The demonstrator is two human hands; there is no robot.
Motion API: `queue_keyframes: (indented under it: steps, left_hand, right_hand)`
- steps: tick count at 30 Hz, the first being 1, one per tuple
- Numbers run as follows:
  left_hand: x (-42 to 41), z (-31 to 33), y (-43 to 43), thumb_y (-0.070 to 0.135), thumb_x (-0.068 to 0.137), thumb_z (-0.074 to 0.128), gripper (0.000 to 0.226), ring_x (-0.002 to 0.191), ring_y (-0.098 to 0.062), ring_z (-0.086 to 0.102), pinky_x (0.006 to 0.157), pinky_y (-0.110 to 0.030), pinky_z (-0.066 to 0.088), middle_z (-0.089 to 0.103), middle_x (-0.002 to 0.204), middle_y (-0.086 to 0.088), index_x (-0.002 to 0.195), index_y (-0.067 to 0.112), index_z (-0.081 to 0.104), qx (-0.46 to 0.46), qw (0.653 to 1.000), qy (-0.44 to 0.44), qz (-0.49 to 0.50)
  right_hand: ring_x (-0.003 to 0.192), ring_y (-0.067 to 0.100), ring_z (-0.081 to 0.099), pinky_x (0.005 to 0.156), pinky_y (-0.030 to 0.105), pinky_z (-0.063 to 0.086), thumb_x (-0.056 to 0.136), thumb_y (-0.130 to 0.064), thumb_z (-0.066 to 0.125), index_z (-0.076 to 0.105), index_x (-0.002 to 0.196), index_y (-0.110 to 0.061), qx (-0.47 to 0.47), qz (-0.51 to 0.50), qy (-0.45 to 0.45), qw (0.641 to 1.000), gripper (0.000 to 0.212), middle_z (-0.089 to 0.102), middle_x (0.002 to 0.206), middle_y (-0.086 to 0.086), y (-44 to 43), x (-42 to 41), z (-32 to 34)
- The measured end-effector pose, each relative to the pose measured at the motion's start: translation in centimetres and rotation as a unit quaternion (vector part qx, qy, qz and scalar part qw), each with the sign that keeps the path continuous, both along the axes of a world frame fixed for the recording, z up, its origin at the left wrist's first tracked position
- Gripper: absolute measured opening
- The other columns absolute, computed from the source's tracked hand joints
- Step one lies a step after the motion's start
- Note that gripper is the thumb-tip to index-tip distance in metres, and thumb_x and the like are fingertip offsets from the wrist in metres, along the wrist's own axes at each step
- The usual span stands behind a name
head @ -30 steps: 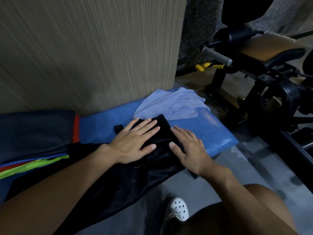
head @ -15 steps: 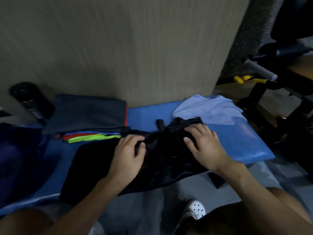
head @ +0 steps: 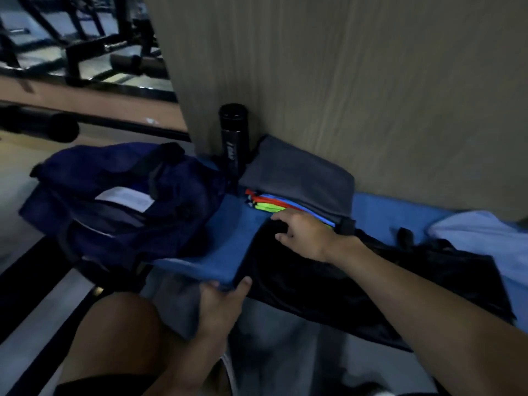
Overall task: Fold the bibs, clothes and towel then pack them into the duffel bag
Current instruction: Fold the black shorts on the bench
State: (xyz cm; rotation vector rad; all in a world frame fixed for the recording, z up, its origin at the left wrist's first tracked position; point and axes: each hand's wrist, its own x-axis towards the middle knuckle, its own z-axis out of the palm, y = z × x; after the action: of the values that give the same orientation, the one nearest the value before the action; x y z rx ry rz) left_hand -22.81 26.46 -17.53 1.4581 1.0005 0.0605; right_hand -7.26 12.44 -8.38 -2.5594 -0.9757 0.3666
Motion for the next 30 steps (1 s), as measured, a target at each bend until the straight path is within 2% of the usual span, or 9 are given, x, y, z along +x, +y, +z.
queue_keyframes:
  steps: [3, 9, 11, 14, 18, 21, 23, 25, 30]
  left_hand:
    - [0.4, 0.8, -0.3, 0.006, 0.082, 0.077, 0.040, 0.075, -0.031, 0.062, 0.079, -0.049, 0.055, 0.057, 0.086, -0.015, 0.089, 0.012, 0.038, -0.085, 0.994, -0.052, 0.045]
    - [0.4, 0.7, -1.2, 0.006, 0.074, 0.084, 0.037, 0.071, -0.029, 0.065, 0.074, -0.051, 0.059, 0.060, 0.076, -0.007, 0.085, 0.016, 0.050, 0.011, 0.997, -0.057, 0.055]
    - [0.3, 0.5, -1.5, 0.004, 0.075, 0.083, 0.034, 0.071, -0.028, 0.067, 0.073, -0.053, 0.060, 0.063, 0.078, -0.009, 0.085, 0.018, 0.054, 0.003, 0.996, -0.067, 0.062]
    - [0.4, 0.8, -1.7, 0.001, 0.078, 0.080, 0.029, 0.077, -0.020, 0.067, 0.073, -0.044, 0.061, 0.064, 0.083, -0.005, 0.086, 0.019, 0.059, 0.001, 0.993, -0.086, 0.075]
    - [0.4, 2.3, -0.8, 0.005, 0.083, 0.076, 0.019, 0.073, -0.009, 0.064, 0.059, -0.009, 0.049, 0.064, 0.084, 0.001, 0.099, 0.006, 0.065, 0.034, 0.990, -0.101, 0.092]
    - [0.1, 3.9, 0.7, 0.003, 0.086, 0.072, 0.011, 0.068, 0.003, 0.061, 0.061, -0.004, 0.044, 0.067, 0.082, 0.000, 0.094, 0.005, 0.066, 0.100, 0.979, -0.137, 0.111]
    - [-0.3, 4.9, 1.4, 0.005, 0.086, 0.072, 0.015, 0.073, 0.007, 0.059, 0.067, -0.007, 0.046, 0.062, 0.085, 0.001, 0.095, 0.013, 0.064, 0.153, 0.970, -0.157, 0.108]
    - [-0.6, 5.3, 1.7, 0.011, 0.085, 0.075, 0.019, 0.076, -0.003, 0.060, 0.073, -0.019, 0.050, 0.061, 0.093, -0.004, 0.092, 0.024, 0.063, 0.183, 0.964, -0.167, 0.099]
    - [-0.7, 6.0, -0.1, 0.007, 0.085, 0.075, 0.023, 0.089, -0.013, 0.069, 0.077, -0.024, 0.054, 0.070, 0.098, 0.003, 0.088, 0.028, 0.065, 0.129, 0.955, -0.264, 0.049]
  right_hand:
    - [0.135, 0.024, 0.042, 0.112, 0.029, 0.032, 0.093, -0.025, 0.062, 0.037, 0.149, -0.016, -0.064, 0.003, -0.008, 0.998, 0.061, 0.043, 0.150, 0.007, 1.9, 2.0, -1.6]
    - [0.140, 0.021, 0.036, 0.114, 0.030, 0.030, 0.090, -0.022, 0.069, 0.030, 0.152, -0.016, -0.104, -0.017, 0.023, 0.994, 0.074, 0.037, 0.154, 0.005, 2.2, 3.3, -3.5]
    - [0.132, 0.022, 0.047, 0.106, 0.030, 0.039, 0.089, -0.022, 0.069, 0.043, 0.144, -0.014, -0.086, -0.035, 0.041, 0.995, 0.061, 0.050, 0.143, 0.005, 2.0, 3.5, -3.9]
    - [0.106, 0.021, 0.060, 0.086, 0.028, 0.046, 0.090, -0.021, 0.068, 0.066, 0.112, -0.015, -0.088, -0.031, 0.014, 0.996, 0.023, 0.065, 0.111, 0.003, 1.9, 3.7, -4.0]
    - [0.088, 0.019, 0.062, 0.078, 0.032, 0.050, 0.091, -0.016, 0.065, 0.068, 0.093, -0.012, -0.027, -0.033, 0.017, 0.999, 0.006, 0.068, 0.093, 0.004, 2.9, 3.4, -3.1]
    - [0.075, 0.016, 0.062, 0.070, 0.030, 0.050, 0.089, -0.013, 0.068, 0.064, 0.083, -0.016, 0.061, -0.047, 0.024, 0.997, 0.008, 0.067, 0.084, 0.002, 4.5, 3.2, -2.0]
    - [0.072, 0.009, 0.060, 0.069, 0.026, 0.047, 0.089, -0.011, 0.069, 0.062, 0.081, -0.022, 0.105, -0.048, 0.049, 0.992, 0.015, 0.066, 0.085, -0.003, 5.1, 3.2, -1.1]
    - [0.073, 0.007, 0.061, 0.067, 0.024, 0.050, 0.089, -0.006, 0.067, 0.066, 0.086, -0.023, 0.141, -0.042, 0.075, 0.986, 0.017, 0.069, 0.087, -0.002, 4.9, 3.2, -0.2]
    - [0.060, 0.007, 0.062, 0.056, 0.020, 0.049, 0.090, 0.000, 0.064, 0.067, 0.076, -0.022, 0.173, -0.081, 0.107, 0.976, 0.026, 0.065, 0.063, -0.006, 0.2, 2.9, 2.0]
